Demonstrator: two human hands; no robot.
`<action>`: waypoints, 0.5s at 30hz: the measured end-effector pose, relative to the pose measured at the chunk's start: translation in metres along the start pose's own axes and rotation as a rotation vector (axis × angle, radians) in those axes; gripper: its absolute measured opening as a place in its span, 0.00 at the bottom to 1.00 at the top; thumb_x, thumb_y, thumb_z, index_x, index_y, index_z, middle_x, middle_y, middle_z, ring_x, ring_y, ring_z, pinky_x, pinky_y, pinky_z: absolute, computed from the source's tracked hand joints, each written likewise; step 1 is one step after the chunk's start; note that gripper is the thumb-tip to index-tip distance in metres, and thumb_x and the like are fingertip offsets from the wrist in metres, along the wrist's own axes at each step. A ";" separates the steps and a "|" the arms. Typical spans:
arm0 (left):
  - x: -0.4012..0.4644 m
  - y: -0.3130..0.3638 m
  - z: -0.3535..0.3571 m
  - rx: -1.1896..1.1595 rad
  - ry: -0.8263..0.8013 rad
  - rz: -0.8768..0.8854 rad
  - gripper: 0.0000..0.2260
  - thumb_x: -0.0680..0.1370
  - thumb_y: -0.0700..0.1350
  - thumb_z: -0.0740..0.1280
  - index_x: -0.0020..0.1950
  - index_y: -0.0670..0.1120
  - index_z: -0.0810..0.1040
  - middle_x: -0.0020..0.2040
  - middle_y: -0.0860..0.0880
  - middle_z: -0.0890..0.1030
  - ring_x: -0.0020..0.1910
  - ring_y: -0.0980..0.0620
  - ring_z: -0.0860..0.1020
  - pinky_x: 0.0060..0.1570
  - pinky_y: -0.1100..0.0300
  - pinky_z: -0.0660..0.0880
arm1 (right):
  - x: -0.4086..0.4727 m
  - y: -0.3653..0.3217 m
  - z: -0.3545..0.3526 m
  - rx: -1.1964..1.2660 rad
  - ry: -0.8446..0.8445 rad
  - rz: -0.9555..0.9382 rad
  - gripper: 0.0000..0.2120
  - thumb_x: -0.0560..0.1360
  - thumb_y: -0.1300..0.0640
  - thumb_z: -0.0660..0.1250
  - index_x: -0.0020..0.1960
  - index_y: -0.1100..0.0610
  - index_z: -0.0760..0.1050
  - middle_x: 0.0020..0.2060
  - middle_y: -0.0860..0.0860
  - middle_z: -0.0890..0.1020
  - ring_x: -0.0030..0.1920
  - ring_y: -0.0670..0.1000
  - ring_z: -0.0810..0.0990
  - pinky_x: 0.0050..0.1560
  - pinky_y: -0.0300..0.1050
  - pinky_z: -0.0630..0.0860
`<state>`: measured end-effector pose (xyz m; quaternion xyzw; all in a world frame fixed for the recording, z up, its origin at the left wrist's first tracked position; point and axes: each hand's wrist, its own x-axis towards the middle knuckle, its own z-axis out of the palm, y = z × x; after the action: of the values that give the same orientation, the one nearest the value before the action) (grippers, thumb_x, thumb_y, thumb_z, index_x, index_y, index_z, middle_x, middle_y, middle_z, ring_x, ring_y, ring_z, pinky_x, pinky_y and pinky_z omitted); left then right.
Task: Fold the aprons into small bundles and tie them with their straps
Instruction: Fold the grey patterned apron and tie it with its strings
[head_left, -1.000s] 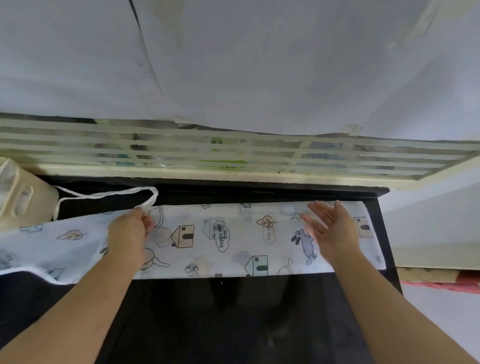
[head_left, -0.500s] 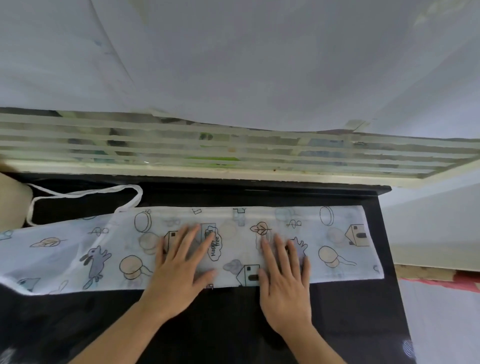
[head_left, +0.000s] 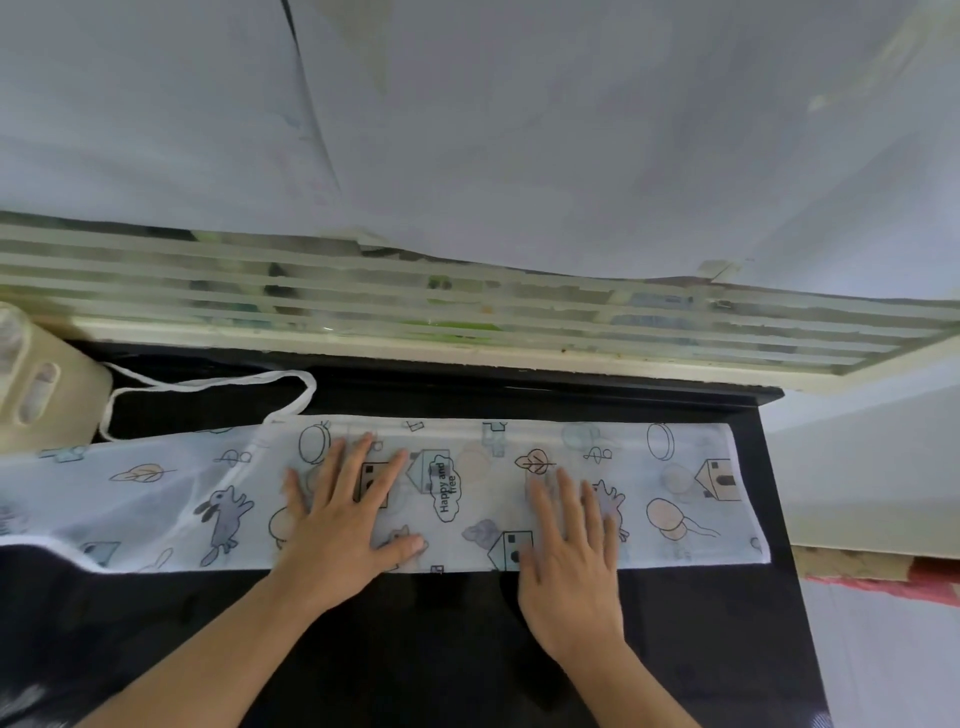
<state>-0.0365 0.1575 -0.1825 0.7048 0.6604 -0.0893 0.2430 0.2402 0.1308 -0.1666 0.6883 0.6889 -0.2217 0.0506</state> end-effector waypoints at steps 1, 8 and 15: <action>-0.001 0.000 0.001 0.001 0.004 0.003 0.46 0.73 0.79 0.54 0.79 0.68 0.29 0.81 0.54 0.25 0.80 0.45 0.25 0.75 0.27 0.34 | 0.001 -0.010 0.002 0.012 -0.006 -0.054 0.34 0.85 0.47 0.51 0.83 0.39 0.33 0.82 0.44 0.32 0.81 0.53 0.27 0.82 0.63 0.38; -0.011 -0.008 0.003 0.015 -0.001 0.028 0.47 0.71 0.81 0.54 0.79 0.67 0.29 0.81 0.54 0.27 0.81 0.46 0.27 0.77 0.30 0.35 | -0.018 0.000 0.016 0.040 0.026 -0.024 0.38 0.81 0.39 0.60 0.83 0.38 0.43 0.83 0.45 0.39 0.83 0.55 0.36 0.82 0.62 0.41; -0.018 -0.005 0.005 0.009 0.003 0.026 0.48 0.71 0.82 0.54 0.79 0.68 0.29 0.82 0.54 0.28 0.81 0.45 0.29 0.77 0.29 0.36 | -0.016 0.007 0.009 -0.117 0.114 -0.325 0.18 0.66 0.62 0.75 0.55 0.52 0.80 0.52 0.48 0.79 0.54 0.55 0.79 0.54 0.51 0.80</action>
<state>-0.0425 0.1391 -0.1796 0.7145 0.6512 -0.0879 0.2400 0.2454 0.1125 -0.1704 0.5753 0.8045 -0.1471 0.0148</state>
